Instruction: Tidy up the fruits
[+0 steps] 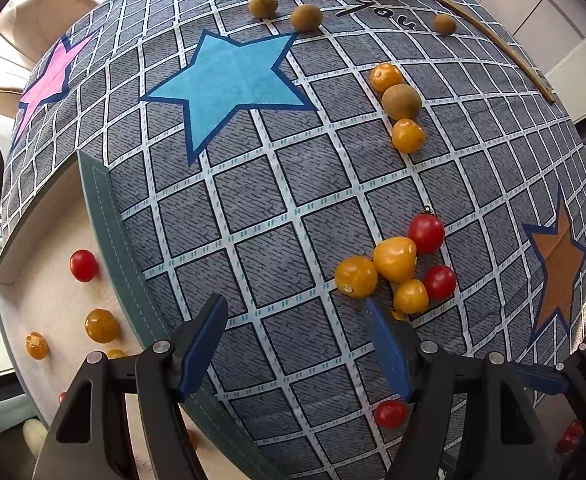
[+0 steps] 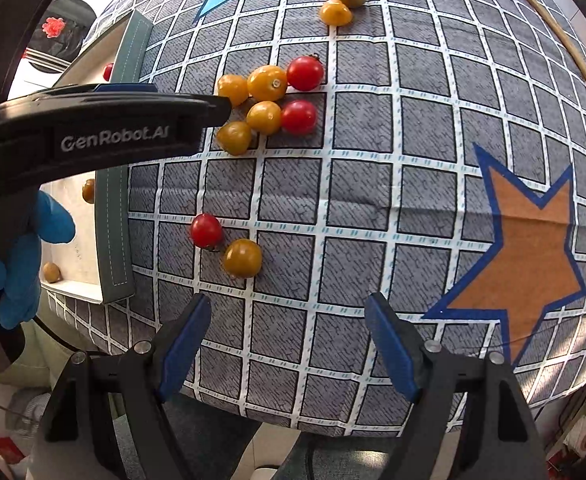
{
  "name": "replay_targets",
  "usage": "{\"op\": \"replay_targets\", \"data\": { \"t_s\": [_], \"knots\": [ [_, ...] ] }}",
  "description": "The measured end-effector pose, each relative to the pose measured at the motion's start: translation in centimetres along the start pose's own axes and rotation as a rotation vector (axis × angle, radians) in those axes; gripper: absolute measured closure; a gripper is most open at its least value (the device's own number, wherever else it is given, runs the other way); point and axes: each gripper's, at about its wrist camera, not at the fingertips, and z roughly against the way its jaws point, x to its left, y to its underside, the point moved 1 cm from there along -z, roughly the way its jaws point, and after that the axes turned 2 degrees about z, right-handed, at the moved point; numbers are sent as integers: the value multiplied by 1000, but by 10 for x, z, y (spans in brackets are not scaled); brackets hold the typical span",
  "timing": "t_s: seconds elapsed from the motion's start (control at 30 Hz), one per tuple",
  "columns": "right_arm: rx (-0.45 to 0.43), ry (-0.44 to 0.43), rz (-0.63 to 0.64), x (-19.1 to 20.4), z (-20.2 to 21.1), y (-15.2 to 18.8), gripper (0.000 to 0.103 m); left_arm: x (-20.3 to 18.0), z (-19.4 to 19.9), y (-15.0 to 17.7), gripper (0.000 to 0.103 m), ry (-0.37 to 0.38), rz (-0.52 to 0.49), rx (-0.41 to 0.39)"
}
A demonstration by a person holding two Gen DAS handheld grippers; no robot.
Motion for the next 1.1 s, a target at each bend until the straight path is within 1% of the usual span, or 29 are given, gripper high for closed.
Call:
{"op": "replay_targets", "data": {
  "t_s": [0.13, 0.23, 0.4, 0.47, 0.6, 0.63, 0.67, 0.7, 0.73, 0.77, 0.8, 0.93, 1.1],
  "knots": [
    [-9, 7, 15, 10, -9, -2, 32, -5, -10, -8, 31, -1, -5, 7],
    [-33, 17, 22, 20, -13, -4, 33, -7, -12, -12, 31, 0, -6, -2],
    [-62, 22, 32, 37, -18, -15, 47, -14, -15, -20, 31, -2, -4, -3],
    [-64, 26, 51, 45, -20, -17, 58, -13, -15, -18, 32, -3, -4, -2],
    [-55, 55, 74, 68, -29, -21, 71, -13, -15, -18, 47, 2, -5, -2],
    [-50, 52, 69, 72, -31, -21, 77, -13, -15, -19, 52, 3, -5, -3],
    [-46, 50, 66, 72, -32, -21, 81, -13, -11, -16, 55, 5, -6, -6],
    [-44, 43, 61, 72, -33, -22, 81, -14, -9, -17, 65, 8, -9, -11],
    [-40, 35, 52, 73, -33, -22, 81, -15, -9, -17, 77, 13, -11, -14],
    [-37, 28, 43, 68, -31, -23, 81, -15, -6, -17, 80, 14, -12, -12],
    [-36, 18, 31, 59, -27, -25, 81, -15, -5, -18, 80, 21, -8, -9],
    [-46, -24, -28, 49, -19, -28, 81, -6, 5, -18, 80, 43, 38, -14],
    [-54, -61, -85, 30, -8, -32, 81, 13, 22, -8, 80, 53, 90, -47]
  ]
}}
